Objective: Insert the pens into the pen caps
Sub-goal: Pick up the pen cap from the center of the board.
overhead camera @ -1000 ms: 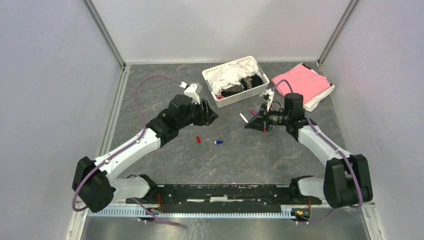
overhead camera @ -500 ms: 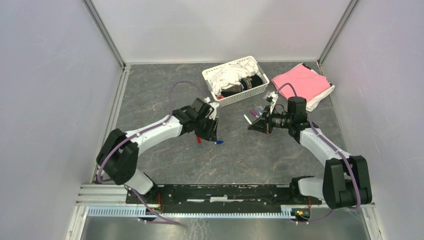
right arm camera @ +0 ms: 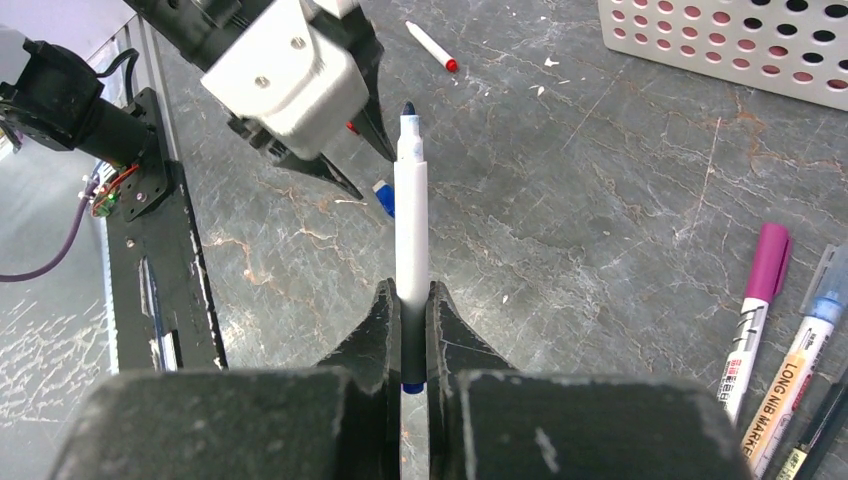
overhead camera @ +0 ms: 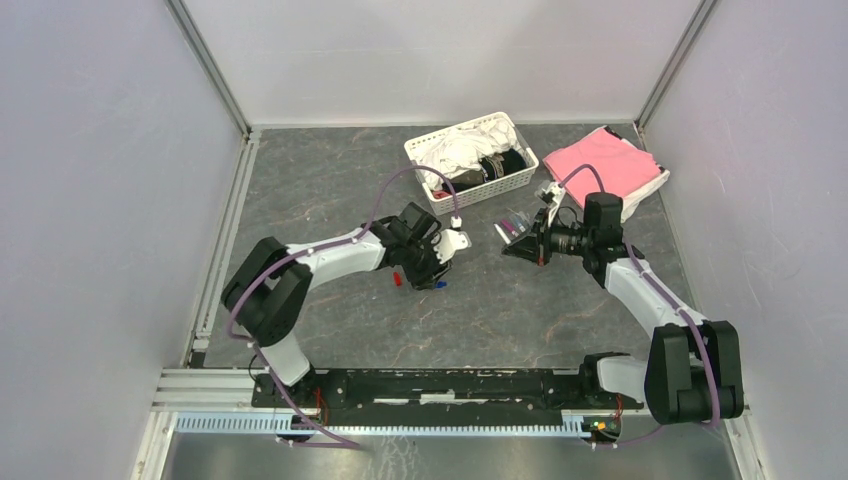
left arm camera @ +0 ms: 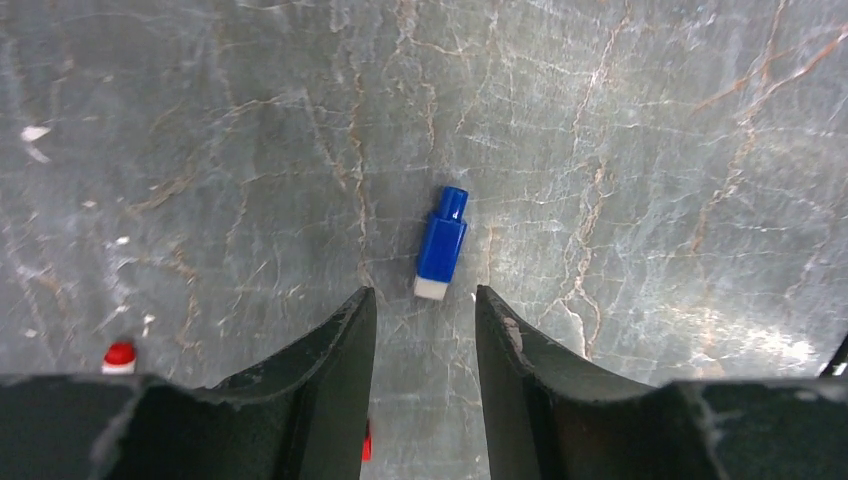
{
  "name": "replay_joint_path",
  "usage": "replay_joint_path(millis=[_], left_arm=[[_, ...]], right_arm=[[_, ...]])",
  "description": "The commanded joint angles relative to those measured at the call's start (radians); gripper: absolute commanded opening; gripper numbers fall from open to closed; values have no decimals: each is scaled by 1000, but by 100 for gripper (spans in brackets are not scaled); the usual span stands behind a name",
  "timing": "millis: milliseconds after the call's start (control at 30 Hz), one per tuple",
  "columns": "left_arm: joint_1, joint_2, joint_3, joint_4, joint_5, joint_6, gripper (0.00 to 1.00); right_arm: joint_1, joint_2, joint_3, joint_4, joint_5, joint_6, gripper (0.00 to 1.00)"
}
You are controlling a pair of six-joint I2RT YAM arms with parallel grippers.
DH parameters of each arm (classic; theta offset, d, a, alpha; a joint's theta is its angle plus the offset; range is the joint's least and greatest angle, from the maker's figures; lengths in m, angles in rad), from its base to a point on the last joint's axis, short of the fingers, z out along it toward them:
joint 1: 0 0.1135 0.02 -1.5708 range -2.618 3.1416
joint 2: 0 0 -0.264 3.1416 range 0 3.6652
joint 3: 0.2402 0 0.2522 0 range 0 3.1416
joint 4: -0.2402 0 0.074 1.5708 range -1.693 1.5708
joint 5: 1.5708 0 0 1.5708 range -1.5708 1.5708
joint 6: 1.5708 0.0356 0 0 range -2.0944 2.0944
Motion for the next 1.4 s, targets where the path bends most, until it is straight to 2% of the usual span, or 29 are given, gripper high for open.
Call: replay_joint_path(millis=[0, 267, 400, 567, 767, 900, 1033, 1133, 1233, 1300, 1367], left_arm=[[-2, 58, 40, 40, 76, 138, 48], [-4, 85, 23, 82, 75, 131, 47], [-7, 100, 16, 73, 68, 130, 38], [-55, 82, -42, 107, -4, 139, 35], [-79, 63, -95, 132, -114, 150, 21], [-71, 25, -87, 79, -92, 181, 8], [-39, -31, -58, 13, -23, 193, 2], [-10, -65, -12, -59, 92, 191, 2], [29, -63, 52, -145, 239, 166, 2], [55, -48, 95, -189, 349, 118, 2], [72, -13, 142, -236, 443, 39, 2]], right_arm=[[-10, -7, 0, 8, -9, -18, 0], [-15, 1, -2, 7, -10, -21, 0], [-16, 5, 3, -3, -10, -30, 0], [-18, 4, 4, -3, -6, -48, 0], [-19, 12, 40, -139, 6, -157, 0], [-20, 30, 100, -304, 22, -336, 0], [-18, 43, 164, -475, 27, -546, 0], [-19, 53, 224, -663, 57, -895, 0], [-20, 51, 247, -851, 106, -1365, 0], [-17, 31, 226, -873, 147, -1553, 0], [-11, 14, 207, -860, 177, -1663, 0]])
